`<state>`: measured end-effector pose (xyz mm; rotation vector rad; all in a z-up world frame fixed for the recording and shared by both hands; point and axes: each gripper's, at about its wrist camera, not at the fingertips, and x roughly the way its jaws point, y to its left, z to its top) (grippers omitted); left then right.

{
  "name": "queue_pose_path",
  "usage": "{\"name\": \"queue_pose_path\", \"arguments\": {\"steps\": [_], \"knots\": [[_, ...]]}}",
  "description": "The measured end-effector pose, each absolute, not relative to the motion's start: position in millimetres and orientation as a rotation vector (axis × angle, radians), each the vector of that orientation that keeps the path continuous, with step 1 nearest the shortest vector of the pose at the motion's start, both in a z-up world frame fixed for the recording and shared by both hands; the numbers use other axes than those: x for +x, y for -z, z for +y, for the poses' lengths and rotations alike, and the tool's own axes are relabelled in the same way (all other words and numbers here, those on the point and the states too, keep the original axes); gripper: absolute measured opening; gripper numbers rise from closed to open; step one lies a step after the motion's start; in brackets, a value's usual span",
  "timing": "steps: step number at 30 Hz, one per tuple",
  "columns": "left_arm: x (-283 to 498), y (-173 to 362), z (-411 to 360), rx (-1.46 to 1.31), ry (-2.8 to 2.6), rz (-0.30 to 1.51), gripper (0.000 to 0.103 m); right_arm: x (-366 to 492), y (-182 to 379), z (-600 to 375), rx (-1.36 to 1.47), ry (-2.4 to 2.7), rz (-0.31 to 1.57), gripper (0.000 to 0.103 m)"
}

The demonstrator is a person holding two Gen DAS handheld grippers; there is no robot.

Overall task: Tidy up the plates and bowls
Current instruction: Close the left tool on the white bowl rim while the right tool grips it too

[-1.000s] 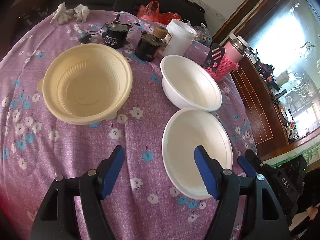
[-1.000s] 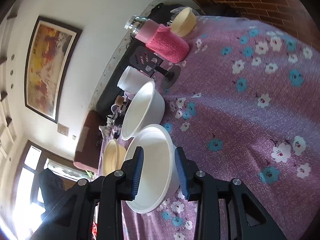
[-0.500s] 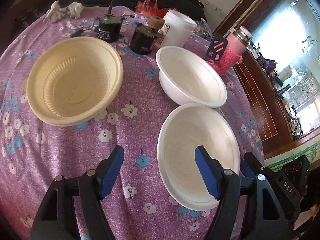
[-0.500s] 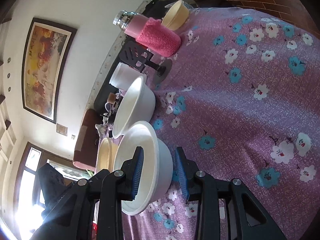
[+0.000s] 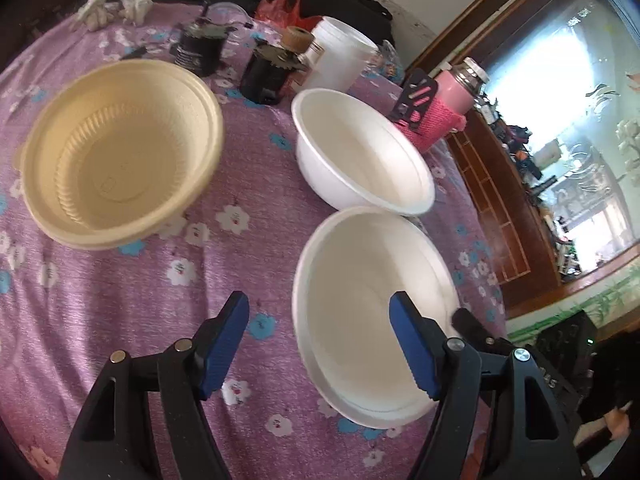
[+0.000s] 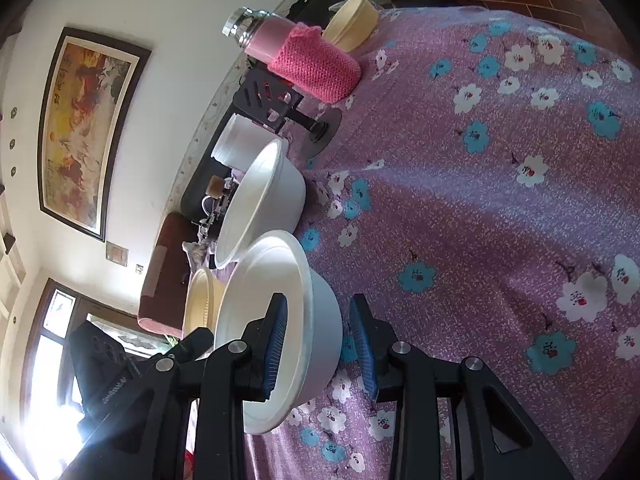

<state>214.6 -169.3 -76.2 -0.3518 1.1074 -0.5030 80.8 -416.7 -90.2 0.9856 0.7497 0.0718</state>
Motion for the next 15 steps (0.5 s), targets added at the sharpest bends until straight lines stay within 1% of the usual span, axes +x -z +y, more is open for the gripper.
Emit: {"name": "queue_pose_path", "arguments": {"steps": [1, 3, 4, 8, 9, 11, 13, 15], "knots": [[214, 77, -170, -0.356, 0.514, 1.114, 0.068, 82, 91, -416, 0.989, -0.074, 0.752, 0.035], [215, 79, -172, -0.354, 0.529, 1.127, 0.052, 83, 92, -416, 0.989, -0.073, 0.753, 0.035], [215, 79, -173, -0.350, 0.533, 1.129, 0.049, 83, 92, -416, 0.989, -0.072, 0.750, 0.035], [215, 79, -170, -0.357, 0.515, 1.122, 0.046, 82, 91, -417, 0.988, -0.069, 0.741, 0.035], [214, 79, -169, -0.356, 0.510, 1.118, 0.040, 82, 91, -417, 0.986, -0.070, 0.742, 0.035], [213, 77, -165, -0.353, 0.490, 1.106, 0.033, 82, 91, -415, 0.978, -0.074, 0.746, 0.035], [212, 76, -162, -0.351, 0.479, 1.094, 0.030, 82, 91, -414, 0.966, -0.072, 0.744, 0.035], [212, 75, -162, -0.345, 0.476, 1.091, 0.024, 82, 90, -413, 0.962, -0.069, 0.742, 0.030]]}}
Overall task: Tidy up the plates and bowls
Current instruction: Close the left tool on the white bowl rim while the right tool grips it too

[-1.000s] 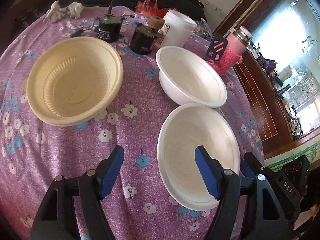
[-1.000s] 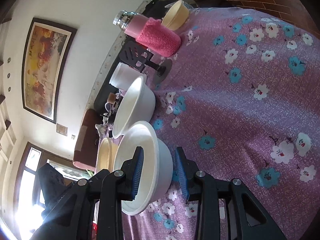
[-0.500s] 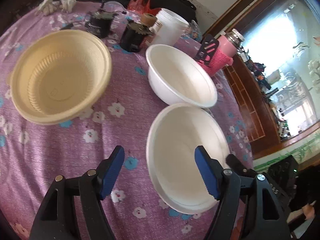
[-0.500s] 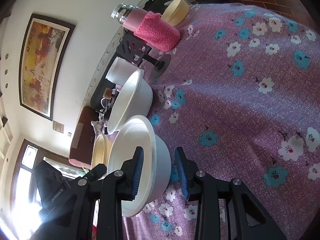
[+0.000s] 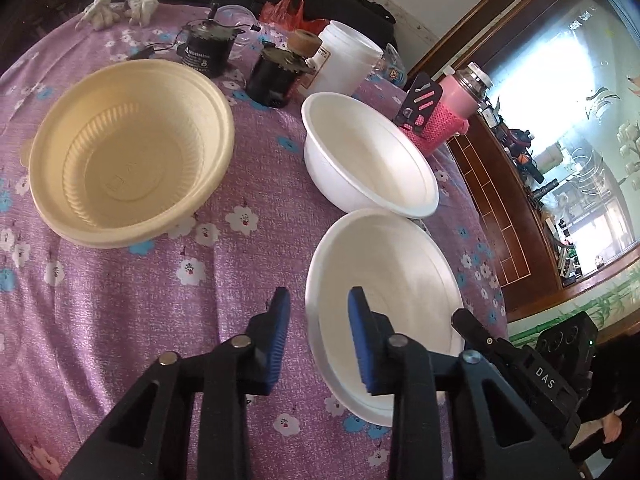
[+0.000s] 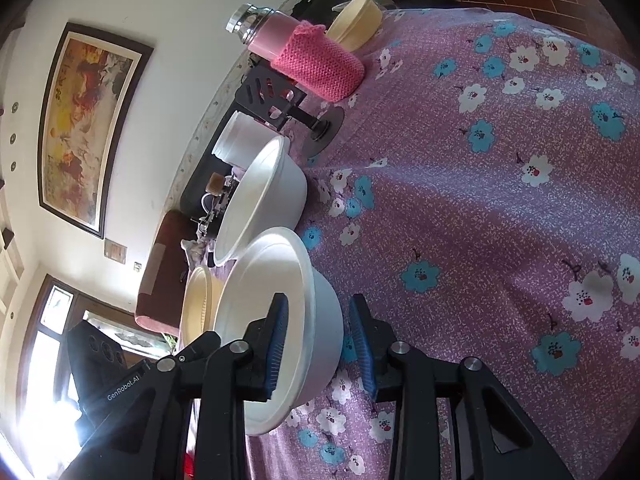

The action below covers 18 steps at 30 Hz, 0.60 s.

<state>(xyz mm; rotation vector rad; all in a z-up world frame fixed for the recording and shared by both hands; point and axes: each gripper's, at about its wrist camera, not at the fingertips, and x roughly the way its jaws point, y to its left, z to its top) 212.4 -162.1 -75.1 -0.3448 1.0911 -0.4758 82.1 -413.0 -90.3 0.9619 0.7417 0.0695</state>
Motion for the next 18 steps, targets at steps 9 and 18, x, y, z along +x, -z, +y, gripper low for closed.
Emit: {"name": "queue_pose_path", "arguments": {"steps": [9, 18], "knots": [[209, 75, -167, -0.317, 0.499, 1.078, 0.007, 85, 95, -413, 0.967, -0.068, 0.751, 0.011], [206, 71, -163, -0.330, 0.494, 1.067, 0.006, 84, 88, -403, 0.900, -0.053, 0.740, 0.007]]}}
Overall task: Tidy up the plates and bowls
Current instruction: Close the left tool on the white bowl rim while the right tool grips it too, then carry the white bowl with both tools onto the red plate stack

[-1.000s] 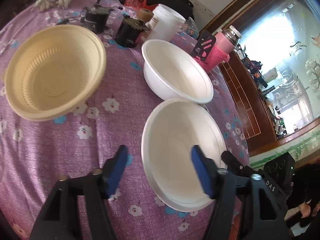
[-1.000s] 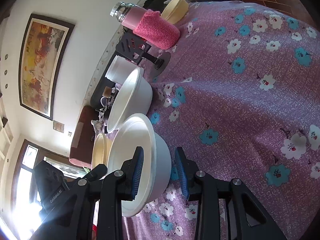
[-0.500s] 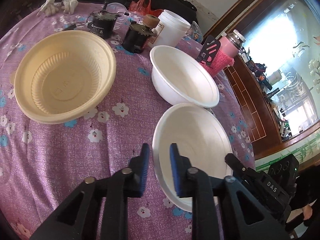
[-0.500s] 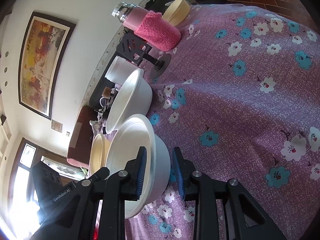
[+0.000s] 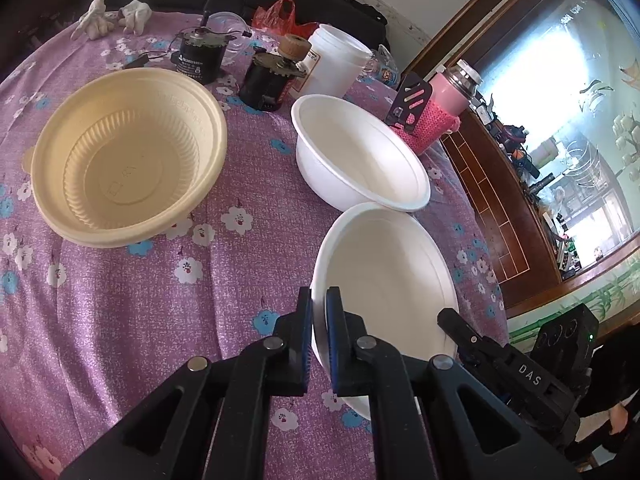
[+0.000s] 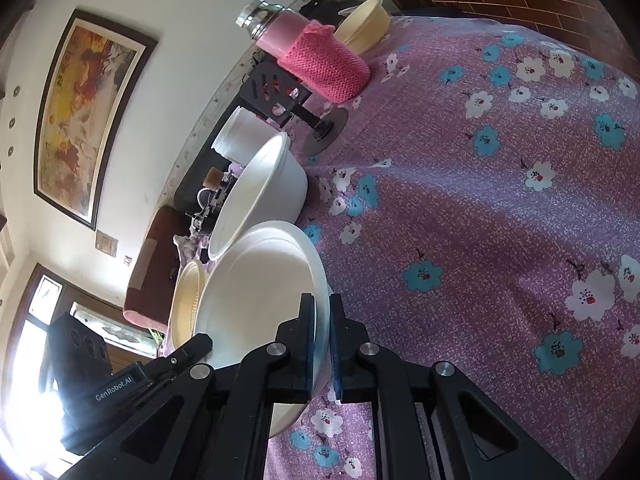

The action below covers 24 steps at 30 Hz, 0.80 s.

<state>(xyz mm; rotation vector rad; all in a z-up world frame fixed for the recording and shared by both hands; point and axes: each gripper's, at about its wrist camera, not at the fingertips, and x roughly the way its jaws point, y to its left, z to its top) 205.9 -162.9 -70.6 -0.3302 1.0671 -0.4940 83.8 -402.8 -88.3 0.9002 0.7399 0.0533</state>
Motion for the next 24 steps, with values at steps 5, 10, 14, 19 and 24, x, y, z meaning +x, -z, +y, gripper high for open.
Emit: {"name": "queue_pose_path", "arguments": {"steps": [5, 10, 14, 19, 24], "knots": [[198, 67, -150, -0.347, 0.477, 1.063, 0.006, 78, 78, -392, 0.869, -0.059, 0.724, 0.007], [181, 59, -119, -0.368, 0.438, 1.049, 0.006, 74, 72, -369, 0.869, -0.098, 0.734, 0.007], [161, 48, -80, -0.387, 0.393, 1.024, 0.006, 69, 70, -337, 0.873, -0.151, 0.752, 0.007], [126, 29, -25, -0.389, 0.314, 0.963, 0.006, 64, 56, -285, 0.839, -0.239, 0.761, 0.008], [87, 4, 39, -0.393, 0.222, 0.882, 0.006, 61, 41, -223, 0.789, -0.348, 0.776, 0.008]]}}
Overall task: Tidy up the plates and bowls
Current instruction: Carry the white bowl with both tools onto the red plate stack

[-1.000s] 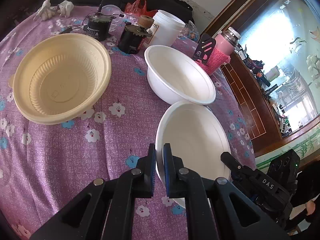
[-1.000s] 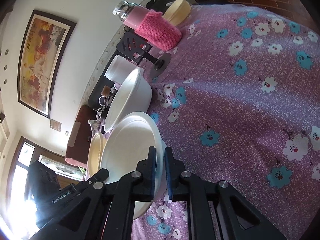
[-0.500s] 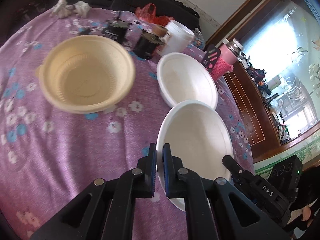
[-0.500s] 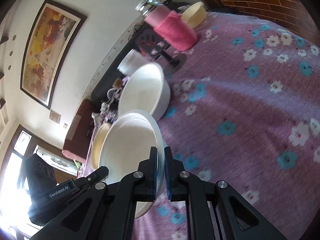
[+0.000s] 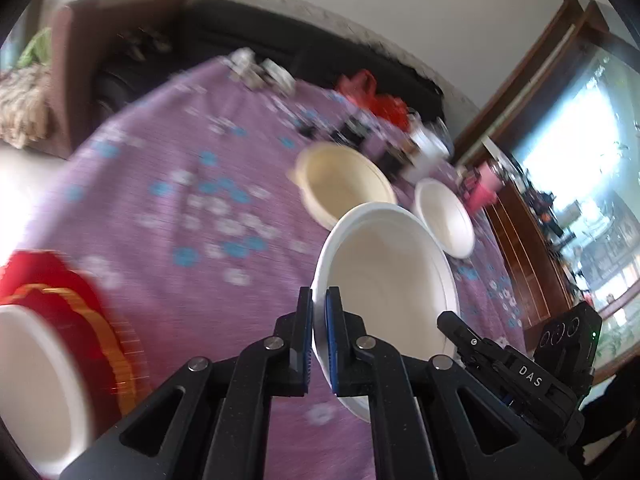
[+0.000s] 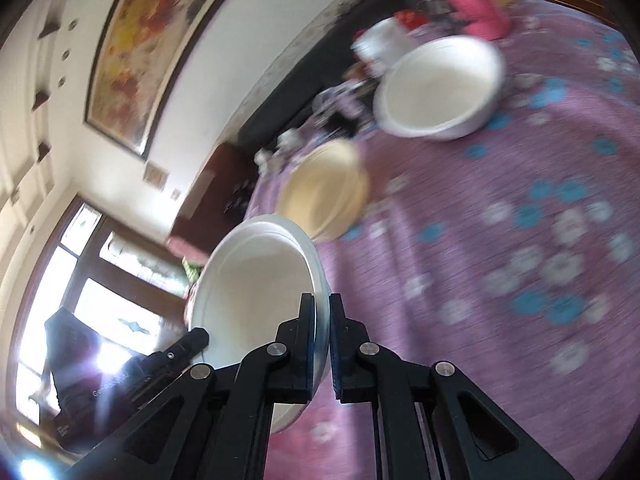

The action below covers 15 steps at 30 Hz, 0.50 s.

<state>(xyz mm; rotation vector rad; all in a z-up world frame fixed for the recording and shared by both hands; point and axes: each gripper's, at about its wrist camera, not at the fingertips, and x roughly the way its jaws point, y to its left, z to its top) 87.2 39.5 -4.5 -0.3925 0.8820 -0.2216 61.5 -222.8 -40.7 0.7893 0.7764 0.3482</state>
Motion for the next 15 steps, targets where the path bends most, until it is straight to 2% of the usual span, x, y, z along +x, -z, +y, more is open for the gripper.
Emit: {"name": "queue_pose_path", "arguments": {"steps": [15], "knots": [[-15, -28, 181, -0.431, -0.004, 0.740, 0.006, 52, 14, -52, 0.627, -0.622, 0.835, 0.008]]}}
